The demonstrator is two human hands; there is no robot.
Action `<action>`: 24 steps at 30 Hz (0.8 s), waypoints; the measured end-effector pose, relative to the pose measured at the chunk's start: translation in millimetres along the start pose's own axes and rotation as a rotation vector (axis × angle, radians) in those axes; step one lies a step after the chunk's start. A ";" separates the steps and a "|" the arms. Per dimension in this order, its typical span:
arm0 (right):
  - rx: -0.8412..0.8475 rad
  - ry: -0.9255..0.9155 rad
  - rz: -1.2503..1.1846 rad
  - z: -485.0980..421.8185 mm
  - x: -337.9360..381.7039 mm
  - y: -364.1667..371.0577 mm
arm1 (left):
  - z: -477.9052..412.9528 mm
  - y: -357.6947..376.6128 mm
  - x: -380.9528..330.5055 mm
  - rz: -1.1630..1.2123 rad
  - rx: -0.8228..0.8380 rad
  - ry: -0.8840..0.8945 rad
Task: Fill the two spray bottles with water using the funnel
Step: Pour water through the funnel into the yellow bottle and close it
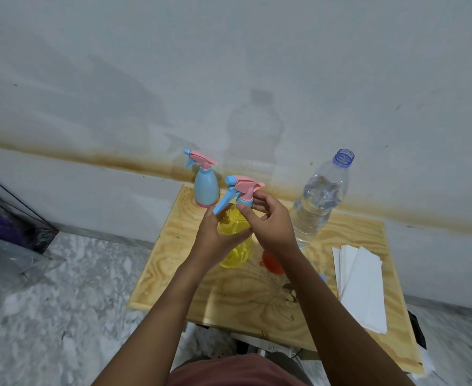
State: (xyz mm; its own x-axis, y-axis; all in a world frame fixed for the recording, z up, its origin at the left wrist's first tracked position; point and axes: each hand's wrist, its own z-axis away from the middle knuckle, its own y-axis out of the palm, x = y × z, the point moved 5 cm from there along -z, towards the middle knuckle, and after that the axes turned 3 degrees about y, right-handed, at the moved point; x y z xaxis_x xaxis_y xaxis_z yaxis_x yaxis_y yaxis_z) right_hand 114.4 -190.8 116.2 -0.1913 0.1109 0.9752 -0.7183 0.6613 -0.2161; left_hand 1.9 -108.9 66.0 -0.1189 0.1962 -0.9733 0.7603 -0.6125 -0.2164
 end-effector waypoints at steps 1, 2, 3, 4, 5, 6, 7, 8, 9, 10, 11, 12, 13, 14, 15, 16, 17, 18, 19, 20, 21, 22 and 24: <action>-0.010 0.008 -0.023 -0.9 1.4 0.0 | -0.3 -1.2 -2.2 -0.027 -0.019 0.008; -0.018 0.017 -0.042 -2.0 2.5 -0.1 | -0.4 -2.3 -5.1 -0.053 -0.037 0.025; -0.019 0.026 -0.052 -2.9 3.3 0.0 | -0.3 -3.0 -8.5 -0.067 -0.046 0.045; -0.013 0.029 -0.050 -3.9 4.6 0.0 | 0.0 -3.5 -11.9 -0.070 -0.044 0.056; 0.004 0.024 -0.045 -4.7 6.5 -0.2 | 0.3 -3.7 -16.4 -0.061 -0.035 0.068; 0.027 0.015 -0.051 -5.4 9.1 -0.3 | 0.2 -4.1 -20.8 -0.042 -0.023 0.080; 0.050 0.008 -0.074 -6.2 11.4 -0.8 | 0.1 -4.5 -25.6 -0.019 -0.011 0.088; 0.068 0.009 -0.110 -6.5 13.9 -1.7 | -0.6 -5.4 -28.3 -0.005 -0.007 0.087; 0.078 0.014 -0.150 -6.2 17.2 -2.5 | -1.3 -6.4 -31.1 0.000 -0.009 0.082; 0.081 0.020 -0.187 -5.9 19.8 -3.6 | -1.9 -7.7 -33.7 -0.004 -0.015 0.081; 0.083 0.022 -0.215 -5.7 21.8 -4.2 | -2.8 -8.5 -35.4 -0.010 -0.020 0.083; 0.083 0.023 -0.236 -5.7 23.2 -4.7 | -3.9 -9.0 -36.7 -0.014 -0.022 0.089; 0.084 0.022 -0.254 -6.1 23.5 -5.0 | -5.0 -9.5 -38.3 -0.018 -0.023 0.096; 0.087 0.019 -0.278 -6.3 24.4 -5.3 | -6.1 -10.1 -39.8 -0.022 -0.025 0.102; 0.094 0.015 -0.299 -6.1 26.4 -5.1 | -7.2 -10.7 -41.5 -0.026 -0.029 0.109; 0.105 0.008 -0.310 -6.1 29.1 -4.9 | -8.2 -11.2 -43.3 -0.029 -0.032 0.114; 0.114 -0.007 -0.305 -6.1 32.0 -4.4 | -8.8 -11.5 -45.9 -0.029 -0.035 0.120; 0.116 -0.023 -0.289 -6.4 34.3 -3.9 | -9.1 -11.8 -49.0 -0.030 -0.039 0.127; 0.112 -0.038 -0.272 -6.6 36.3 -2.7 | -8.9 -11.7 -52.7 -0.032 -0.040 0.137; 0.099 -0.042 -0.270 -7.0 36.5 -1.6 | -9.1 -11.8 -55.7 -0.038 -0.045 0.144; 0.080 -0.036 -0.287 -7.5 36.3 -0.3 | -9.6 -12.0 -58.1 -0.045 -0.053 0.146; 0.060 -0.025 -0.313 -8.1 36.3 0.3 | -10.3 -12.3 -59.7 -0.049 -0.060 0.142; 0.042 -0.019 -0.349 -9.4 36.9 1.0 | -11.4 -13.1 -62.3 -0.047 -0.064 0.116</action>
State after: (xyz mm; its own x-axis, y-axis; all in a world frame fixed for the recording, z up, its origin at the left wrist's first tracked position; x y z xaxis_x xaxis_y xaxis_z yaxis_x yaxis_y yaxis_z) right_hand 112.9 -179.1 152.4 0.0586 -0.1306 0.9897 -0.7696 0.6255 0.1281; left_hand 6.6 -104.3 130.3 -0.0833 0.3133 -0.9460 0.7954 -0.5510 -0.2526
